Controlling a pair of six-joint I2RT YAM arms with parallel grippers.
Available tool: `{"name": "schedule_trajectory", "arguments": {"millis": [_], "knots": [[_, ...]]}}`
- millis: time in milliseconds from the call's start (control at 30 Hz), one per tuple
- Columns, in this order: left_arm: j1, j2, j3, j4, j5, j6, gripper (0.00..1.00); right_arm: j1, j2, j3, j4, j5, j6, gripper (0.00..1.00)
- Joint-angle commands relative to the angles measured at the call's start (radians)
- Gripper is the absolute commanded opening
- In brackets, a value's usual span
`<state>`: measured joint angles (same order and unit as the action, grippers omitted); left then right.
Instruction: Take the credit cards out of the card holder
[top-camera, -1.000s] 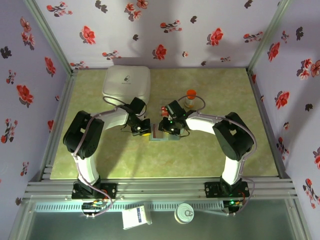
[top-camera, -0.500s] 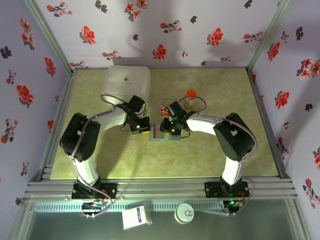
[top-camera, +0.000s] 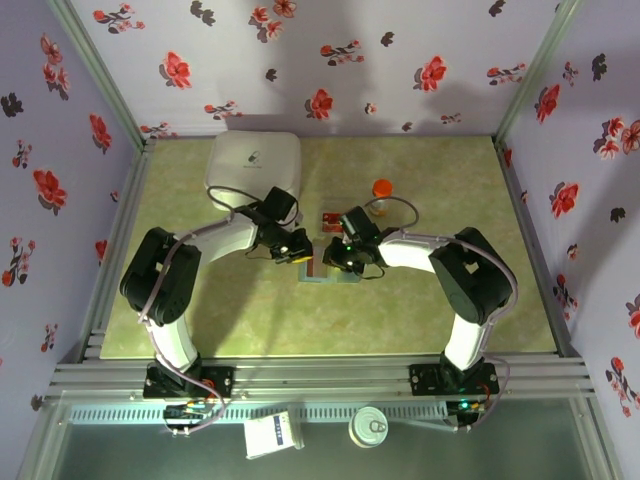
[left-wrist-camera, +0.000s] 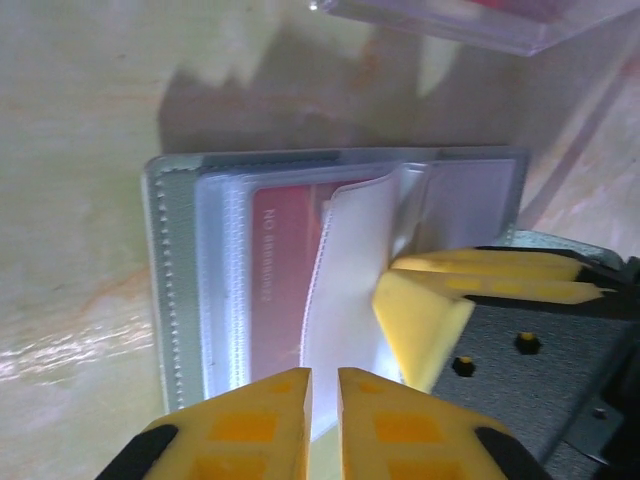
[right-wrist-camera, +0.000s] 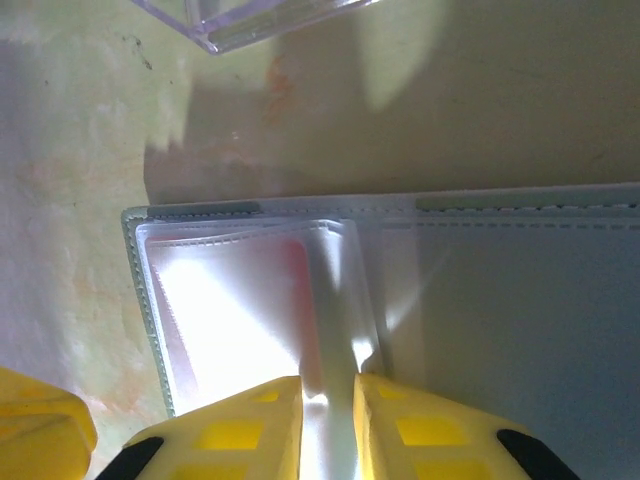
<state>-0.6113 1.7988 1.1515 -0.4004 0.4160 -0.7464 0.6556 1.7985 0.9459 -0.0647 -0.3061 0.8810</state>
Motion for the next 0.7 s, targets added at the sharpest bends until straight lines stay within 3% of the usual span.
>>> {"name": "schedule_trajectory", "arguments": {"millis": [0,367,667], "knots": [[-0.011,0.027,0.021,0.017,0.028,-0.020,0.16,-0.017,-0.013,-0.037,0.032,-0.003,0.032,0.20],[-0.018,0.083,0.024,0.031,0.040,-0.023,0.26,-0.034,-0.001,-0.072,0.094,-0.037,0.053,0.19],[-0.020,0.097,0.020,0.064,0.059,-0.040,0.24,-0.034,0.001,-0.079,0.108,-0.051,0.056,0.19]]}}
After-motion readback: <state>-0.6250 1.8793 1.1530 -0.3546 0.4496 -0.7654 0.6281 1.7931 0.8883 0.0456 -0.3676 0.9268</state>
